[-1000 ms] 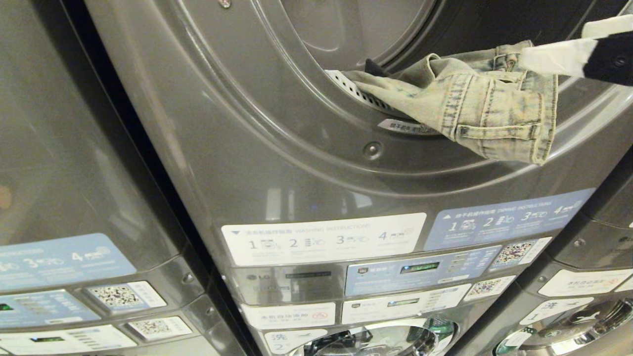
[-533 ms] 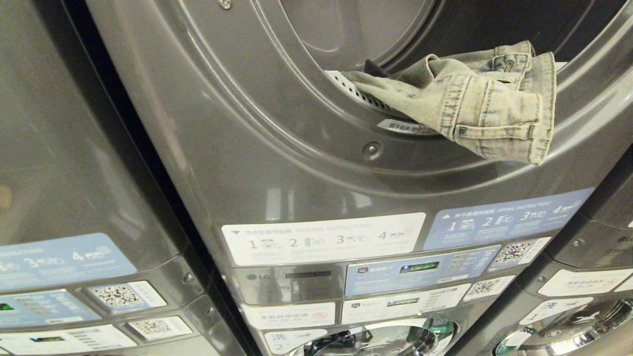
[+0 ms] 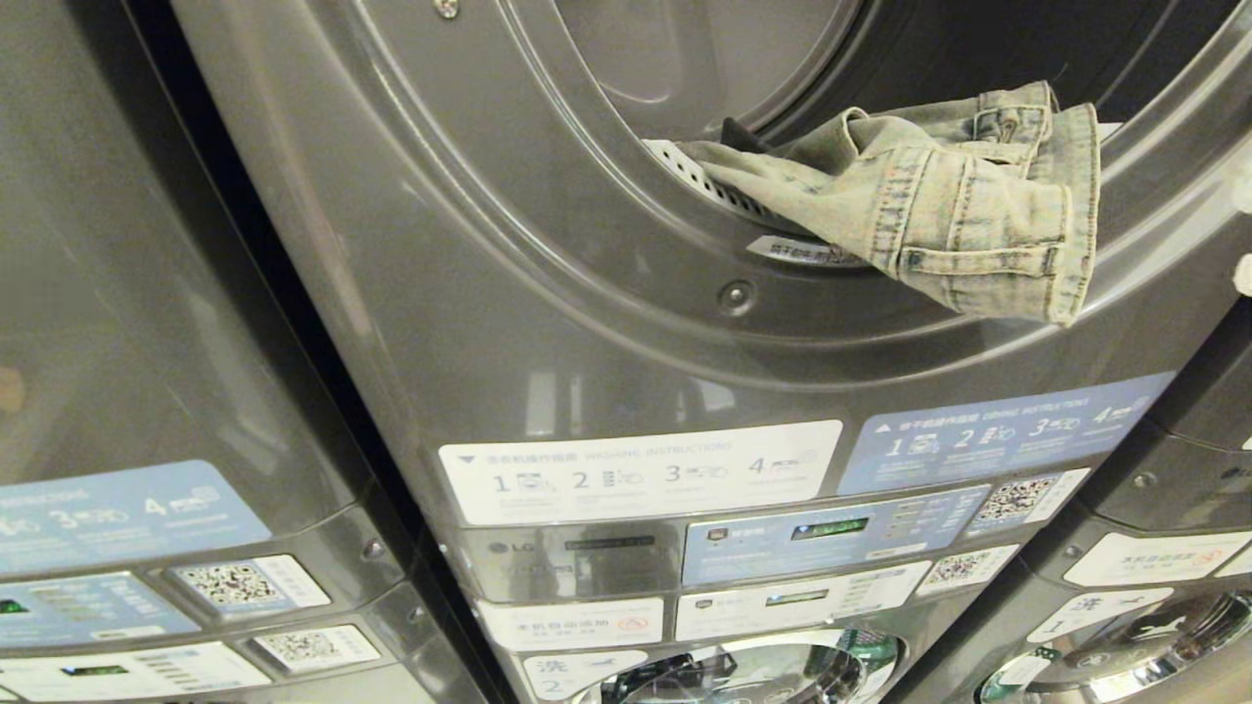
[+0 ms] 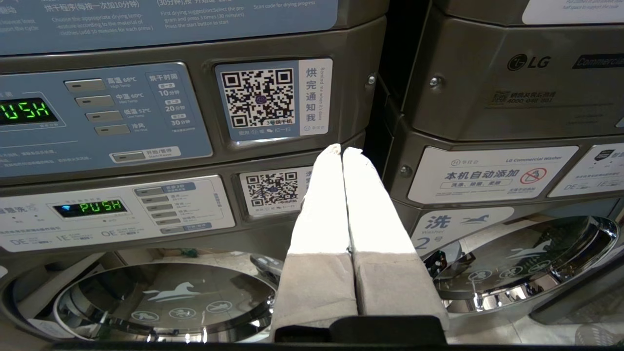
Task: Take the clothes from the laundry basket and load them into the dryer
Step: Put the clothes in the dryer
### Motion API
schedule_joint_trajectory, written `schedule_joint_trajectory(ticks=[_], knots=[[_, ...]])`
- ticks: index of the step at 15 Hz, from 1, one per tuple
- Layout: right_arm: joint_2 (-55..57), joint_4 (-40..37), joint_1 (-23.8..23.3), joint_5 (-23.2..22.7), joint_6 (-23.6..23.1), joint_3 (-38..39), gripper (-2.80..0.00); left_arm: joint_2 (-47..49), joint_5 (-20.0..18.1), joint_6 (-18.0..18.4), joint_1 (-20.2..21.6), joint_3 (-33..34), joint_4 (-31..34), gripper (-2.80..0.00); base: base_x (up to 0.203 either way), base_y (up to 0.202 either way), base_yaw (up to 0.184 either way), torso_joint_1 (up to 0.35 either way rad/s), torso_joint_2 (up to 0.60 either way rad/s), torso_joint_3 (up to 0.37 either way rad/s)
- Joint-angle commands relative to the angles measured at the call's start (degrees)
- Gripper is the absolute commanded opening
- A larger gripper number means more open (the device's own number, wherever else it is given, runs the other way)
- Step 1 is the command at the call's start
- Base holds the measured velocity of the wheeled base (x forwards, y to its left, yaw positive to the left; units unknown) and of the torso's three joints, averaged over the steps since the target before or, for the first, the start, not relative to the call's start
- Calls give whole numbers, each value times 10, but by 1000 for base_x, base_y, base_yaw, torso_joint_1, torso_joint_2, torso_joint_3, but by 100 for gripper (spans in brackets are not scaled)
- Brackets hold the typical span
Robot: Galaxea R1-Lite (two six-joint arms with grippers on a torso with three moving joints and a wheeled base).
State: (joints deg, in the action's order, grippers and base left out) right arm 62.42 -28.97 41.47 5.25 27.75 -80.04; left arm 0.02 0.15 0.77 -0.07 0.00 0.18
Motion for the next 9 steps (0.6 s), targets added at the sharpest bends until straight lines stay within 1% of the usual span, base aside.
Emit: schedule_joint_trajectory(ticks=[1, 4, 9], knots=[[47, 17, 1, 0, 3, -3, 0, 0, 0, 0, 0, 0, 0, -280, 0, 0, 0, 0, 0, 0], [98, 64, 1, 1, -1, -5, 0, 0, 0, 0, 1, 0, 0, -280, 0, 0, 0, 0, 0, 0], [152, 87, 1, 0, 1, -27, 0, 0, 0, 0, 1, 0, 0, -280, 0, 0, 0, 0, 0, 0]])
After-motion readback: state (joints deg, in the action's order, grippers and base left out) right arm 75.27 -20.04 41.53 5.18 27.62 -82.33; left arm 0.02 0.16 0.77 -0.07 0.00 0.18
